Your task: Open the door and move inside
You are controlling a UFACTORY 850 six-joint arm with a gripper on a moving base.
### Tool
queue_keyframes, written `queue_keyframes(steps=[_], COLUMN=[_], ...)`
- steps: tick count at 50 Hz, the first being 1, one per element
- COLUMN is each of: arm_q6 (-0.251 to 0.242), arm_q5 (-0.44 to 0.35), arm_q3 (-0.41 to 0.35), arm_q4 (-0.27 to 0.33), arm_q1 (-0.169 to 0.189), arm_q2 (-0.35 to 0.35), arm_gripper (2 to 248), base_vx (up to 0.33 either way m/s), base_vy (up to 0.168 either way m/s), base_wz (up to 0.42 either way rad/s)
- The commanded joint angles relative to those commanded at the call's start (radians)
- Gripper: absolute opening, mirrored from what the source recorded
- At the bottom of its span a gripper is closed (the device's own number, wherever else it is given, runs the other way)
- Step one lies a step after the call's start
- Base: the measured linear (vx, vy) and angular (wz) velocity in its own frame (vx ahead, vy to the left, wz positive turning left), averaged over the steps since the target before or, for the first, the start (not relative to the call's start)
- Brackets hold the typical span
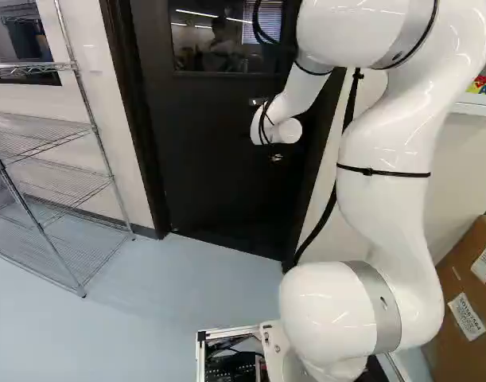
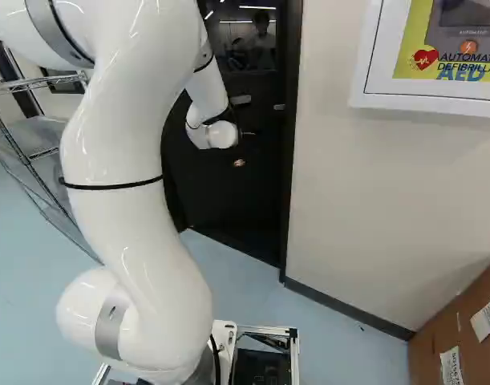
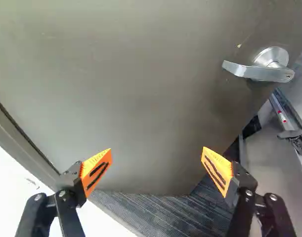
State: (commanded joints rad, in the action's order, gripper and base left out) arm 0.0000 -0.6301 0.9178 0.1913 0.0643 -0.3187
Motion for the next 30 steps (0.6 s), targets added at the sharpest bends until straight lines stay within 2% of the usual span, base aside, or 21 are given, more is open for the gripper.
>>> queue_keyframes(steps=[30], arm_q6=[0.0], arm_q5=[0.0], arm_q3=[-0.166], arm_q4=[0.147], arm_q1=[-0.003], arm_q2=[0.144], arm_gripper=[247], base_vx=[0.0], base_vy=[0.0], base_wz=[0.0])
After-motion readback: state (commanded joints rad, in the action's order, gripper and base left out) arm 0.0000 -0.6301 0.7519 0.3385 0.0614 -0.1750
